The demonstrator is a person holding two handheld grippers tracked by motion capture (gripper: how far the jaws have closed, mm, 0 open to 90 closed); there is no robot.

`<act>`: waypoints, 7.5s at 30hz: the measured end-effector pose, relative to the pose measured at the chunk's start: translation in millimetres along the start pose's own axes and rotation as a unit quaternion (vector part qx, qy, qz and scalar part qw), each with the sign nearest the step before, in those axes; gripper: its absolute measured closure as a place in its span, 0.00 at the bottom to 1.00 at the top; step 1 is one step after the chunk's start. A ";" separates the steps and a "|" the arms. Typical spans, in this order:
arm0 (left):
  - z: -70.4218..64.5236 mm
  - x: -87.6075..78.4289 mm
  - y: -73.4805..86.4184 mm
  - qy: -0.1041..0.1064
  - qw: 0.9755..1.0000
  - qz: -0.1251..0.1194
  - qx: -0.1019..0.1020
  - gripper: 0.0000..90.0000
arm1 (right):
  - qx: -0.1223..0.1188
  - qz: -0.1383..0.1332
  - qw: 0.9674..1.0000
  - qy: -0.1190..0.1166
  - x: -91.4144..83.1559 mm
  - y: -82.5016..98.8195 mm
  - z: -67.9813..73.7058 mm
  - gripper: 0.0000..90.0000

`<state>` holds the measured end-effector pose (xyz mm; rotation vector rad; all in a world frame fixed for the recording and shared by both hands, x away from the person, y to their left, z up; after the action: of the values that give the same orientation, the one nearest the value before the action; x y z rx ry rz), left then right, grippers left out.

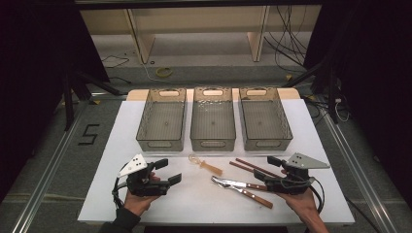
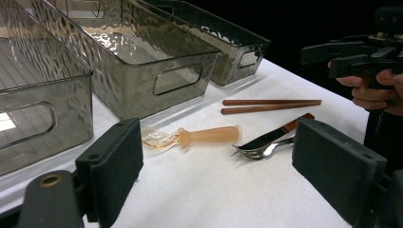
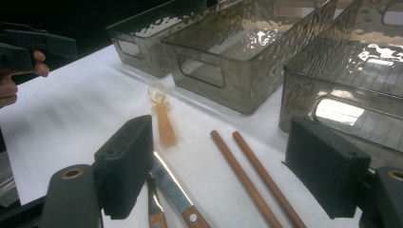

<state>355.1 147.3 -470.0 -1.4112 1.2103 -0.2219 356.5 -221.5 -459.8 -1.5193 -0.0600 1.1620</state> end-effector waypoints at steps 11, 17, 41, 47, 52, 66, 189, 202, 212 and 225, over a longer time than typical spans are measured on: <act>1.8 -1.2 -0.1 -0.002 1.000 -0.003 -0.001 0.19 | -0.014 0.027 1.000 0.004 -2.2 -9.1 -5.1 0.30; 2.3 -1.7 0.0 -0.002 1.000 -0.003 -0.004 0.19 | -0.022 0.058 0.998 0.000 -1.7 -16.3 -12.4 0.31; 3.8 -2.8 -0.5 -0.003 1.000 -0.005 -0.006 0.19 | -0.026 0.103 0.994 -0.001 5.5 -17.9 -19.6 0.31; 3.9 -2.8 -0.6 -0.003 1.000 -0.006 -0.006 0.19 | -0.030 0.115 0.993 0.000 6.4 -18.5 -21.5 0.31; 3.9 -2.9 -0.6 -0.004 1.000 -0.005 -0.006 0.19 | -0.035 0.125 0.992 0.002 7.6 -19.5 -21.9 0.31; 4.4 -3.3 -0.6 -0.004 1.000 -0.005 -0.006 0.19 | -0.050 0.159 0.986 0.002 12.5 -24.7 -22.5 0.31; 5.1 -3.4 -1.0 -0.002 1.000 -0.006 -0.009 0.19 | -0.124 0.487 0.864 0.032 47.1 2.4 -67.2 0.90; 5.0 -3.3 -0.7 -0.002 1.000 -0.004 -0.008 0.19 | -0.152 0.497 0.854 0.032 47.5 3.3 -66.1 0.94; 5.4 -2.7 -0.7 -0.002 1.000 -0.001 -0.009 0.19 | -0.175 0.455 0.872 0.043 33.8 -16.0 -56.4 0.94; 0.5 1.8 -6.5 0.013 0.999 0.029 -0.007 0.19 | -0.262 0.376 0.888 0.044 33.3 -48.8 -10.0 0.94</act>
<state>359.7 144.7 -465.7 -1.3862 1.2746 -0.1932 406.3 -192.3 -444.1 -2.1718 0.3346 1.7818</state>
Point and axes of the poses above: each handheld gripper's, and its own axes: x roughly forward along the jaws, y roughly out of its underside, z roughly to its left, the point moved 5 cm from there along x, roughly forward along the jaws, and after that the axes turned 14 degrees about z, right-handed, at the moved point
